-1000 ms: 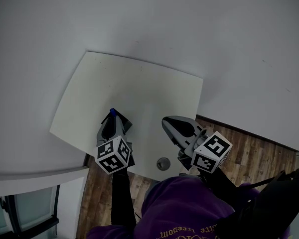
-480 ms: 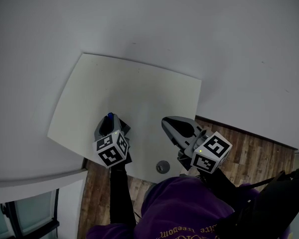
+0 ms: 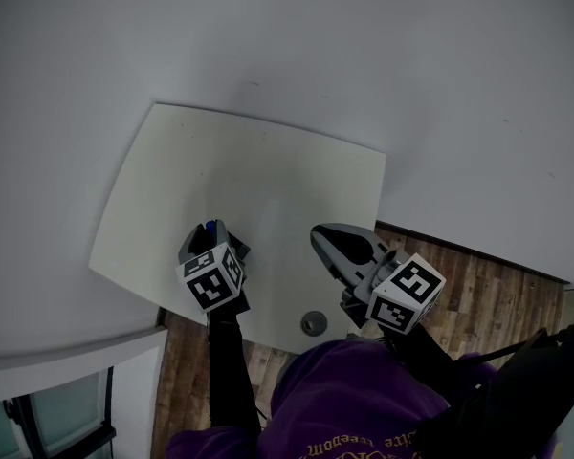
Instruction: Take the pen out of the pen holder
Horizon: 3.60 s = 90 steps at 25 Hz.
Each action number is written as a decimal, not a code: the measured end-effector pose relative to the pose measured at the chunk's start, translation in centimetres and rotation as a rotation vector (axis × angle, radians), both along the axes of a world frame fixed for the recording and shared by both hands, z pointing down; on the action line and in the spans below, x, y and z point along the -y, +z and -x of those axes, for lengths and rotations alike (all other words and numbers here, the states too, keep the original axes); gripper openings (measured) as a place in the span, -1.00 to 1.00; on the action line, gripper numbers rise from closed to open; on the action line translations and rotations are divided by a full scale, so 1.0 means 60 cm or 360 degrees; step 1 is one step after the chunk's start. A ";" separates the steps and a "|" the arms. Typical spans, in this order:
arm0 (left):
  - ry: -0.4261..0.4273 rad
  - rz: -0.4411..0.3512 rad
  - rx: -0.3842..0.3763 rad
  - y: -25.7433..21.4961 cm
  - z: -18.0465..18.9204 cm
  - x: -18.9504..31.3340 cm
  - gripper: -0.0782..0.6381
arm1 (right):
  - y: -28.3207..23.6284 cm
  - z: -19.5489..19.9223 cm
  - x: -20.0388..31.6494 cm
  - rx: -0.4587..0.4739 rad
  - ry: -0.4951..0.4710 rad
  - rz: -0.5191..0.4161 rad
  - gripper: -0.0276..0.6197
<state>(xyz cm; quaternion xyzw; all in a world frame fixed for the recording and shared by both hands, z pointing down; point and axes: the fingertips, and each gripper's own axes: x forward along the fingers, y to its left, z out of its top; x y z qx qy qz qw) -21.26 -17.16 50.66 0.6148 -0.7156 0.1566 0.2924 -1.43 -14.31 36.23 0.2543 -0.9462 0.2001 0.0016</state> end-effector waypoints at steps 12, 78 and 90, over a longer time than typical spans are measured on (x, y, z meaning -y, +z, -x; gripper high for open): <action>-0.0006 0.0135 0.0028 0.026 0.005 0.002 -0.43 | 0.007 -0.003 0.003 -0.0013 0.0022 0.0009 -0.88; -0.0081 -0.0231 0.0202 -0.070 -0.011 -0.067 -0.58 | -0.010 0.019 -0.027 -0.0024 -0.0111 -0.0053 -0.88; -0.0108 -0.0358 0.0138 -0.114 -0.001 -0.093 -0.58 | -0.019 0.028 -0.053 -0.0023 -0.0121 -0.0076 -0.88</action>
